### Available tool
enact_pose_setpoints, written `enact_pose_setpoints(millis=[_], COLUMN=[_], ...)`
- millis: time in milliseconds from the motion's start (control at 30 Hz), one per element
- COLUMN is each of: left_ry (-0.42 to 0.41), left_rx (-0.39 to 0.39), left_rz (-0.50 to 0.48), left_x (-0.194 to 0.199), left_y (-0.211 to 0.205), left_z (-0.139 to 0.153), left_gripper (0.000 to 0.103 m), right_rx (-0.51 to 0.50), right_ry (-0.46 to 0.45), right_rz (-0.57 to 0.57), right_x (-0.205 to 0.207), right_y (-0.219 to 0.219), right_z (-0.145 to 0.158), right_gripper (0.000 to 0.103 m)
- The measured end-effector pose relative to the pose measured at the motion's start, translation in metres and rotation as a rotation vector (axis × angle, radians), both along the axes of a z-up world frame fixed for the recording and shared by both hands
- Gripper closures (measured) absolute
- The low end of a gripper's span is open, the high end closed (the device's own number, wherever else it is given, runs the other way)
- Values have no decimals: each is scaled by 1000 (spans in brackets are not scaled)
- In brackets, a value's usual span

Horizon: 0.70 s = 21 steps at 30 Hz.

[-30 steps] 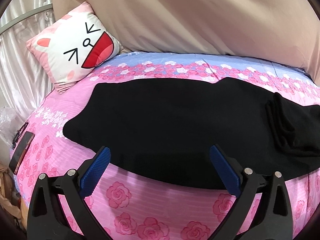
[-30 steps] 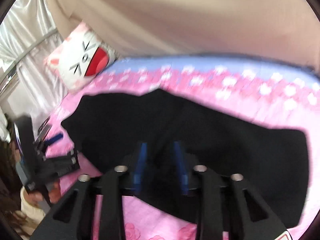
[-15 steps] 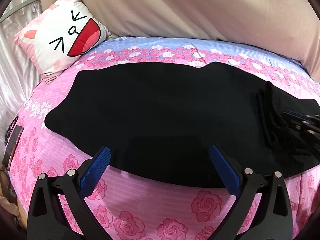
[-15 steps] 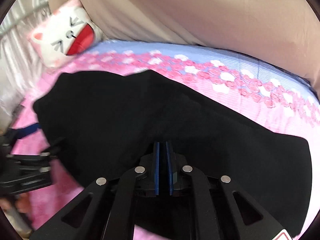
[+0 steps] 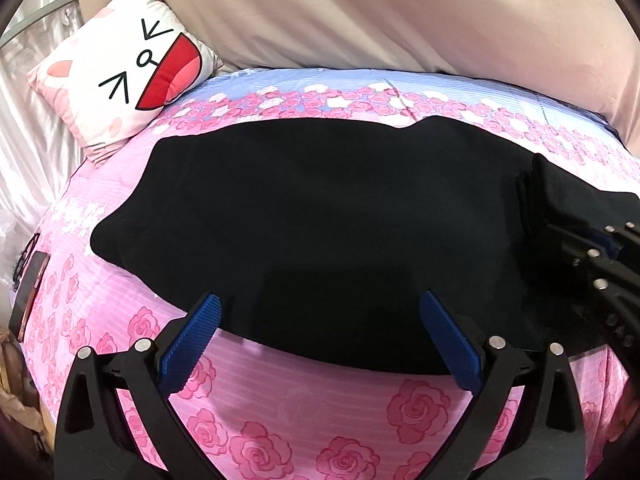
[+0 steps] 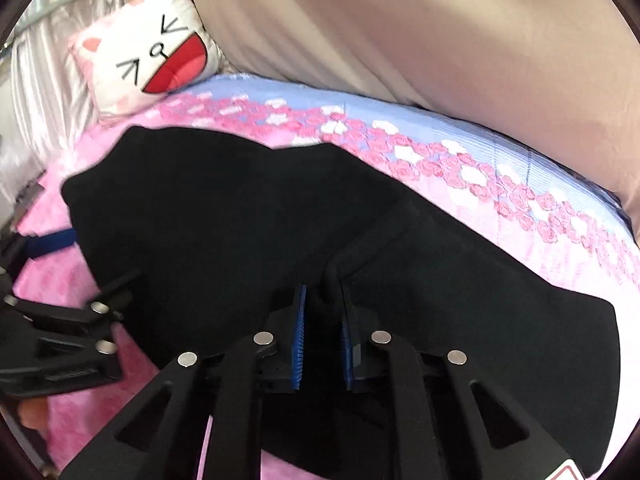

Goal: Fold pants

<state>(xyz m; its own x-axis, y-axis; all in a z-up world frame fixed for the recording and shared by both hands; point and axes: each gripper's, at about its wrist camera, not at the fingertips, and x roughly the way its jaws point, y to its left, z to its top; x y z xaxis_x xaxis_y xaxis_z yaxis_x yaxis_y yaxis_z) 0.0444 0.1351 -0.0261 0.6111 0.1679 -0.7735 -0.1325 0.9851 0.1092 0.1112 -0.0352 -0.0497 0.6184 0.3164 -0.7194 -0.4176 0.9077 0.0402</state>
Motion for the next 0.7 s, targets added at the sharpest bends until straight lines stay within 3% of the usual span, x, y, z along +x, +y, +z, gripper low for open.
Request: enact_pose_setpoints(millis=[100, 200, 267, 400, 500, 600, 667, 700], left_ry=[5, 17, 24, 27, 35, 34, 27, 24], left_rx=[1, 5, 13, 15, 9, 10, -35, -67], left_rz=[1, 3, 6, 13, 18, 23, 35, 45], left_x=[1, 3, 3, 4, 6, 5, 3, 2], left_y=[0, -1, -1, 0, 0, 1, 10, 17], left_z=[-2, -5, -7, -8, -10, -10, -7, -5], left_gripper=[5, 5, 5, 5, 5, 5, 5, 5], right_rx=[27, -15, -19, 182, 178, 129, 76, 73], right_ry=[15, 15, 13, 22, -9, 52, 106, 71], right_rz=[37, 53, 62, 66, -3, -31, -14, -21], right_x=[-2, -2, -10, -14, 3, 33, 44, 42], right_y=[8, 19, 18, -16, -33, -30, -16, -14], right_z=[1, -16, -7, 31, 40, 17, -9, -15], right_gripper=[89, 81, 80, 82, 86, 86, 85, 85])
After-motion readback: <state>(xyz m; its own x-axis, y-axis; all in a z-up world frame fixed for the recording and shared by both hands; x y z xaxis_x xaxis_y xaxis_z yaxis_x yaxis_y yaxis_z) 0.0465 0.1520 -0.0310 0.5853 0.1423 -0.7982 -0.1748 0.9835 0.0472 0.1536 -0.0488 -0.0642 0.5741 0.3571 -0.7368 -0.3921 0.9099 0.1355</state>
